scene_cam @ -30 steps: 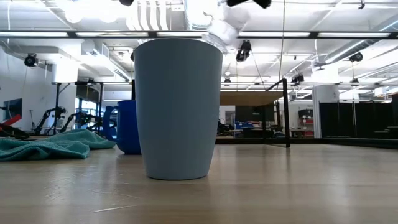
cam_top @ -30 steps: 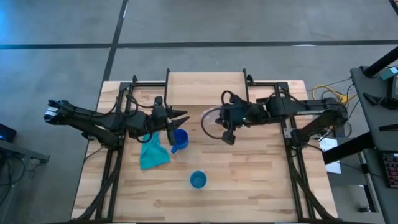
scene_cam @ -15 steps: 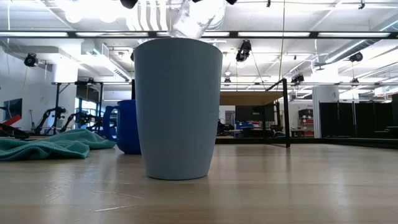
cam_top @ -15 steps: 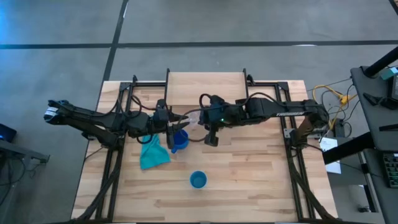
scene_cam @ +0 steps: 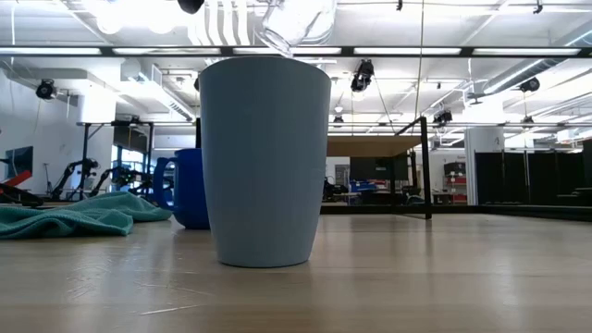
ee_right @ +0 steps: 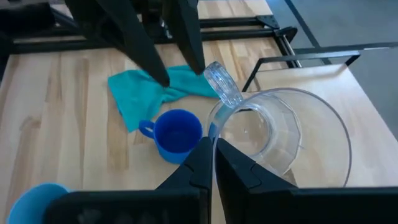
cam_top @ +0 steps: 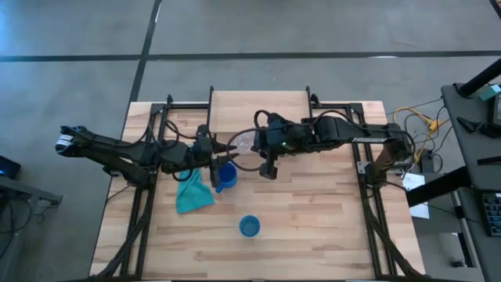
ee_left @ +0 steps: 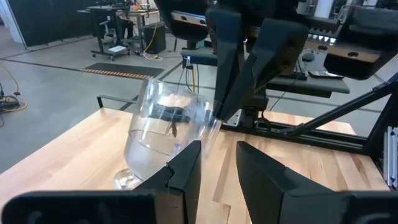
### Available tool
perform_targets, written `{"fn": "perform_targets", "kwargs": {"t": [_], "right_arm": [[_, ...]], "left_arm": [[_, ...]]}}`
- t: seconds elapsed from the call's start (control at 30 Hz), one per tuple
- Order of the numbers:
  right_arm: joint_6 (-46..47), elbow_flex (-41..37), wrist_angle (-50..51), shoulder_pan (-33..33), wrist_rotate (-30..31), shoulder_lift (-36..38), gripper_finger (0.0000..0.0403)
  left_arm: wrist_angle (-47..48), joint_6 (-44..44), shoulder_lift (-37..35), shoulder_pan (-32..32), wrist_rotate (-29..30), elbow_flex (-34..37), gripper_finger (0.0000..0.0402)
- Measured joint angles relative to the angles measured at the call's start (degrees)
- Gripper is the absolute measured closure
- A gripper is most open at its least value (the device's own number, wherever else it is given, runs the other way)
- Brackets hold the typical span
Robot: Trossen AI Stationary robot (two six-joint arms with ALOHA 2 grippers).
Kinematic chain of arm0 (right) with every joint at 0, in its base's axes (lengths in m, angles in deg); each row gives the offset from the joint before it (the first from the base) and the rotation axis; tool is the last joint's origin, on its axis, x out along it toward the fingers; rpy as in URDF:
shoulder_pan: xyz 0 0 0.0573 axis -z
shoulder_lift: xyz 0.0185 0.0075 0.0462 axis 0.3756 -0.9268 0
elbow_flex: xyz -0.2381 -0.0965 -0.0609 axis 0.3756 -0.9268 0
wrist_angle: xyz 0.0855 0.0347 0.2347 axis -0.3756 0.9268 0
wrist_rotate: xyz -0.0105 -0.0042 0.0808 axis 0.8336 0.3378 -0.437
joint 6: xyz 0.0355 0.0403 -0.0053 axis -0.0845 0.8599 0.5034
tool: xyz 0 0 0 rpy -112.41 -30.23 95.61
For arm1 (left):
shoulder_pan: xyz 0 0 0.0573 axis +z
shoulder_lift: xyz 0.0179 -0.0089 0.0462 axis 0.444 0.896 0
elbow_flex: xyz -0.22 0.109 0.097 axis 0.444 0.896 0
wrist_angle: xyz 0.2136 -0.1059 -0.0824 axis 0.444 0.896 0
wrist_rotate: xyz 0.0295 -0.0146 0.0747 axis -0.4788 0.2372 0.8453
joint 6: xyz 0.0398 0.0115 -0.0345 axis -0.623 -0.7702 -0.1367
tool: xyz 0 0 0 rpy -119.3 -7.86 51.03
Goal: Stack small to large cups/mugs on shelf
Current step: Put the transparent mug on the shelf
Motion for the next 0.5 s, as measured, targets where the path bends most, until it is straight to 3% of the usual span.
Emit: {"fn": "perform_targets", "kwargs": {"t": [0.5], "right_arm": [[-0.6,-0.1,3.2,0.1,-0.2,-0.2,0.0394]], "left_arm": [[-0.4,0.0,1.2,0.0,0.1,-0.4,0.0313]]}}
